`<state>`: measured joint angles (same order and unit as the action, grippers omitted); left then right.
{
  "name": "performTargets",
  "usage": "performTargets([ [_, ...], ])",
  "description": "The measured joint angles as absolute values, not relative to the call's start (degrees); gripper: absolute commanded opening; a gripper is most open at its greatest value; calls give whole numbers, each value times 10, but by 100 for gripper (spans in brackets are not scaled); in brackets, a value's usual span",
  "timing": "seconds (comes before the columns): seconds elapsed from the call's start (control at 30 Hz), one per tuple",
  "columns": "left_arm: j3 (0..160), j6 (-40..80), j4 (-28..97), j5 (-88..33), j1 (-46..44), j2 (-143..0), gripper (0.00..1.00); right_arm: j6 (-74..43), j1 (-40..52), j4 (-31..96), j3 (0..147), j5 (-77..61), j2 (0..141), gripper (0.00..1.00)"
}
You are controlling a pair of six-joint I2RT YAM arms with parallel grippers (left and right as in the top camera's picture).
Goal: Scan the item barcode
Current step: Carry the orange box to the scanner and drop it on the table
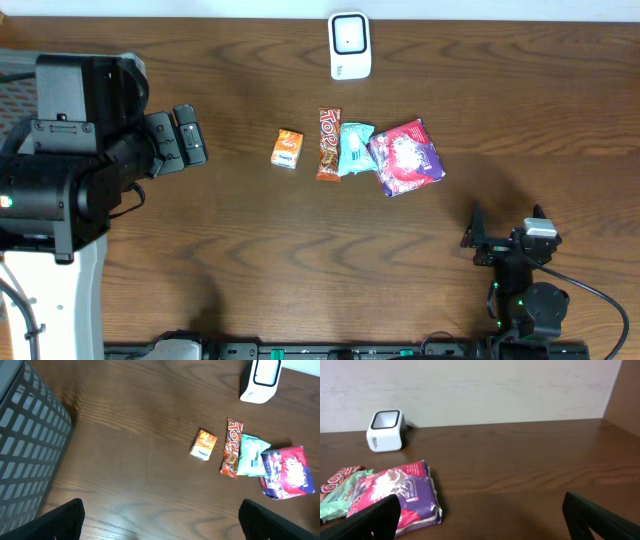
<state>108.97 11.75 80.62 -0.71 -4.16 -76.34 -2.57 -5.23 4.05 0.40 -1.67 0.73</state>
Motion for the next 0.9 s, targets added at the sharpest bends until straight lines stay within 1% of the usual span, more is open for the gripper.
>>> performTargets([
  [0.1, 1090, 117, 806, -7, -42, -763, 98, -35, -52, 40, 4, -20, 7, 99],
  [0.17, 1090, 117, 806, -7, -42, -763, 98, -75, -52, 37, 4, -40, 7, 99],
  [0.23, 1090, 117, 806, -7, -42, -764, 98, -150, -52, 33, 4, -77, 7, 99],
  [0.4, 1090, 117, 806, -7, -42, -763, 98, -417, -52, 24, 4, -207, 7, 99],
  [0.57, 1090, 117, 806, -7, -42, -764, 98, -583, -52, 23, 4, -278, 7, 99],
  [0.77, 1090, 117, 806, -7, -42, -764, 98, -682, -52, 22, 4, -328, 7, 99],
  [0.9, 1090, 117, 807, -7, -42, -764, 98, -695, -52, -19, 4, -371, 8, 99],
])
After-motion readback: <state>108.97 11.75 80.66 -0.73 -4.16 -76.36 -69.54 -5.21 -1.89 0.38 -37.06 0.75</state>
